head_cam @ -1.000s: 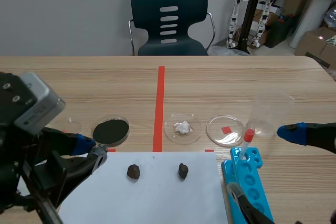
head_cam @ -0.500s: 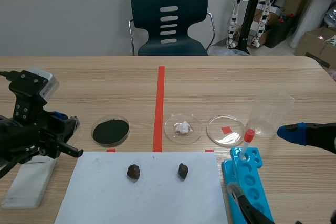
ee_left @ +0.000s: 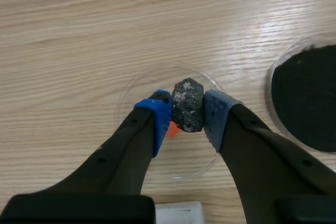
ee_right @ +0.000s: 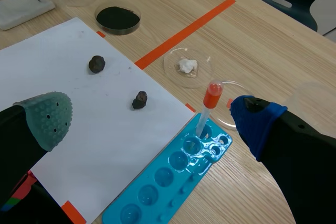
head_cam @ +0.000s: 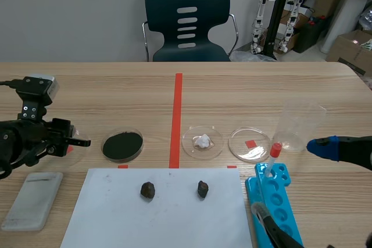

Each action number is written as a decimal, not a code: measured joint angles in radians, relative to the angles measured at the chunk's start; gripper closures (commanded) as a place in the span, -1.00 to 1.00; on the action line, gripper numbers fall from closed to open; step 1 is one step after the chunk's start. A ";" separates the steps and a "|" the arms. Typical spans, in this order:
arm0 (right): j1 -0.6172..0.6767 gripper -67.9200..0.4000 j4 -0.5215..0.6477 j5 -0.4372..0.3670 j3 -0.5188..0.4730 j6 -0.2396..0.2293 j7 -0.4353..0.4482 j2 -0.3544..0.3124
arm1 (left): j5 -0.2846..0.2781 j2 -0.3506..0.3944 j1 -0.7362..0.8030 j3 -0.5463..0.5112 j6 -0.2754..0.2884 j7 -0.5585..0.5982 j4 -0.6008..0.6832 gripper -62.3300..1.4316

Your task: Put the mineral in the empty petri dish

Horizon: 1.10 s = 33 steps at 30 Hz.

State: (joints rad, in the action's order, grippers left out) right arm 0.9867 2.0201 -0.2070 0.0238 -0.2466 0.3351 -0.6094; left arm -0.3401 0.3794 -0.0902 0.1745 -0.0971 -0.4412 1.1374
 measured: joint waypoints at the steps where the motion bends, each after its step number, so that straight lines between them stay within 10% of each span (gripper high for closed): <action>1: 0.000 -0.88 0.000 0.000 0.000 0.000 0.000 0.000 | 0.000 -0.003 -0.015 0.000 -0.002 -0.012 -0.018 0.67; 33: 0.000 -0.88 0.000 0.000 0.000 0.000 0.000 0.000 | -0.007 -0.047 -0.149 0.000 -0.015 -0.063 -0.244 0.48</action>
State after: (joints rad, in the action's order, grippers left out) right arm 0.9867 2.0201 -0.2070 0.0238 -0.2466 0.3351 -0.6094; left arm -0.3473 0.3325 -0.2390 0.1745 -0.1123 -0.5045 0.8932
